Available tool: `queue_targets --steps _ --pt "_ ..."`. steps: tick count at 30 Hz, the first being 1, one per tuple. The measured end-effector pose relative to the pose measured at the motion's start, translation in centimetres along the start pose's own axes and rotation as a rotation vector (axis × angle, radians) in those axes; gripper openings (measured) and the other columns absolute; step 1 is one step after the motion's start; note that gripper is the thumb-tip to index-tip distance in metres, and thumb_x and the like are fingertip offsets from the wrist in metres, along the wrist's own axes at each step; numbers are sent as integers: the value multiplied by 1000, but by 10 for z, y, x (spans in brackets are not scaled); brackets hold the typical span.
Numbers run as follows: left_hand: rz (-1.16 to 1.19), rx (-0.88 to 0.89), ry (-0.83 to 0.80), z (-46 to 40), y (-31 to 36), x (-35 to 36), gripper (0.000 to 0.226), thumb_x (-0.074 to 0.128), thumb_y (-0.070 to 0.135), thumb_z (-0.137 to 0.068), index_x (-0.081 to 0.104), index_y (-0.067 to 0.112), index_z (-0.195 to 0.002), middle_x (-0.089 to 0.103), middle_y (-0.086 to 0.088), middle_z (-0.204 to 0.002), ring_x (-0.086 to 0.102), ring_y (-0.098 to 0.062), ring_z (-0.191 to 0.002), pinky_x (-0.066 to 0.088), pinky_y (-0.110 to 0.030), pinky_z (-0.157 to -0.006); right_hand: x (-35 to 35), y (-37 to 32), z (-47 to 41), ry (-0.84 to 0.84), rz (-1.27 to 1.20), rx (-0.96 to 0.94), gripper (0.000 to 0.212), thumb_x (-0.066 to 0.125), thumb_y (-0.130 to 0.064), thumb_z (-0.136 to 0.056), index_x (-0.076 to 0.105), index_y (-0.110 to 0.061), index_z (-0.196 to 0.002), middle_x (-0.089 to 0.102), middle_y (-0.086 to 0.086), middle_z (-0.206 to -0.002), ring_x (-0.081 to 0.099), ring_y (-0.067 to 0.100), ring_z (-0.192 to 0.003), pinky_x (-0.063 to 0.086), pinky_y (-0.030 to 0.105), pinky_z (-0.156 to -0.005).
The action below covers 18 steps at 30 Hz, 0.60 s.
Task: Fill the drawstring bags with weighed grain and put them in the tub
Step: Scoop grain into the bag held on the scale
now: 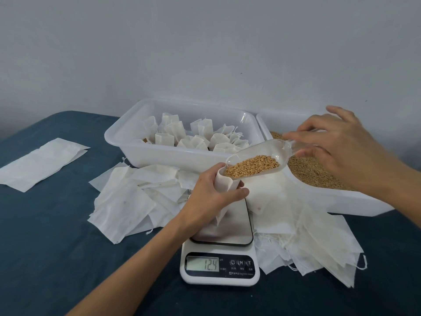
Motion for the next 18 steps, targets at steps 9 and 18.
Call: queue_targets --steps 9,18 --pt "55 -18 17 0 -2 -2 30 84 5 -86 69 16 -109 77 2 -94 70 -8 -85 52 -19 -79 0 -2 0 -7 -9 4 36 74 2 -84 75 -7 -118 68 12 -99 67 38 -90 29 64 -113" --pt "48 -3 -4 -1 -3 -1 26 84 9 -86 71 17 -107 78 5 -96 71 -10 -89 52 -18 -82 3 2 1 -3 10 6 40 79 4 -81 74 -9 -119 68 9 -100 67 33 -89 28 60 -115"
Point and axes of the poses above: each hand's wrist, its own z-axis away from the middle knuckle, its own x-axis out of the palm, y = z × x, the point moved 9 cm from there along -z, towards the middle knuckle
